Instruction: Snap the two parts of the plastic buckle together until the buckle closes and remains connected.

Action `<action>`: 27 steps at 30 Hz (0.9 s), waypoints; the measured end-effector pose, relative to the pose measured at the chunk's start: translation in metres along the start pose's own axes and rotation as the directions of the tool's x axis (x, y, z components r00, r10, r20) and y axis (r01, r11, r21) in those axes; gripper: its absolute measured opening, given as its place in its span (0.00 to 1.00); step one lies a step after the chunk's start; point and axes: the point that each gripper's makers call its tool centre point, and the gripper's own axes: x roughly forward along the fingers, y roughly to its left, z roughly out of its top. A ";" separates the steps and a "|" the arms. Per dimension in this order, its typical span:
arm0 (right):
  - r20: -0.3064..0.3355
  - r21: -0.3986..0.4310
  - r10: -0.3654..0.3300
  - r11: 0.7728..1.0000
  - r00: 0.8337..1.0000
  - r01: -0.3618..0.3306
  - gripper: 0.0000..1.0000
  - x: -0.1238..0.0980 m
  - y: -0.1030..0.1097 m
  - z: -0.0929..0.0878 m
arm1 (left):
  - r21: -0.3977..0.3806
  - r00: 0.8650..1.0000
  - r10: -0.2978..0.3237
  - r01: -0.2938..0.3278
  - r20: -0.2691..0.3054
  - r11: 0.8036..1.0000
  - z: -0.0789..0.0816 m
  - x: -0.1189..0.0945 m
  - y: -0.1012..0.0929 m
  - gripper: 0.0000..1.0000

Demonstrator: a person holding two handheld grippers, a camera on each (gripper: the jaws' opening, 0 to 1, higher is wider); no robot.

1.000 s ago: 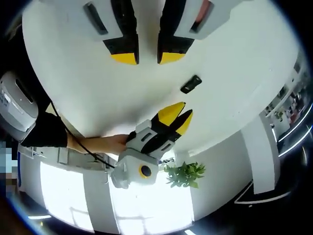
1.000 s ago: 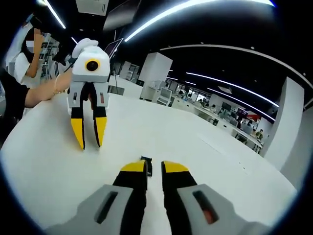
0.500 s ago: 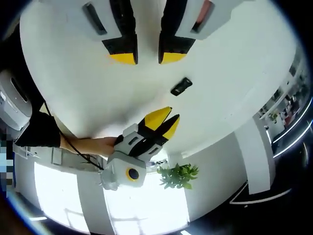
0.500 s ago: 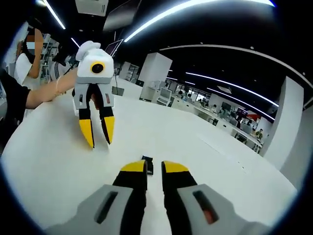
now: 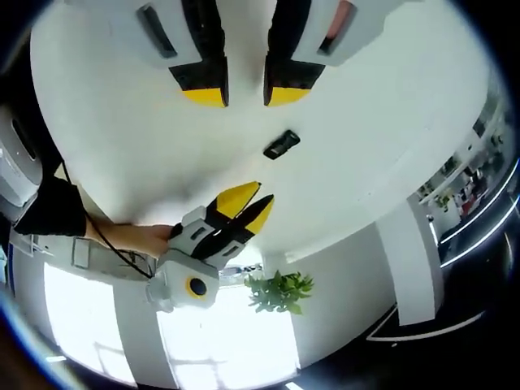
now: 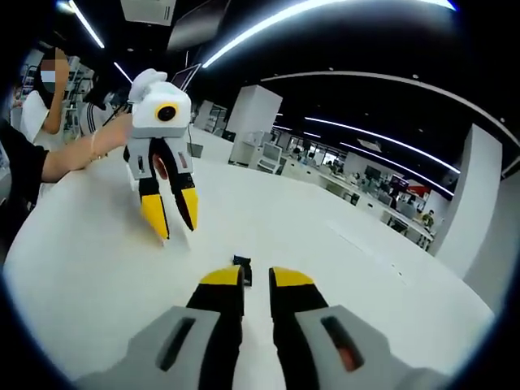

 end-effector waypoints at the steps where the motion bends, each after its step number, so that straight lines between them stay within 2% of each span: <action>1: -0.001 0.001 0.000 1.000 1.000 0.000 0.12 0.000 0.000 0.000 | -0.004 1.000 0.003 -0.003 0.003 1.000 0.000 0.000 0.001 0.16; 14: 0.015 0.021 -0.015 1.000 1.000 0.015 0.13 -0.009 -0.003 0.009 | -0.031 0.998 0.069 -0.069 0.012 0.997 0.004 -0.001 0.013 0.16; 22: 0.035 0.040 -0.027 0.999 0.999 0.026 0.13 -0.017 -0.004 0.018 | -0.039 0.992 0.113 -0.111 0.053 0.993 0.016 -0.005 0.019 0.16; 27: 0.027 0.034 -0.037 0.999 0.999 0.036 0.13 -0.020 -0.005 0.018 | -0.068 0.983 0.166 -0.161 0.077 0.985 0.023 -0.009 0.027 0.16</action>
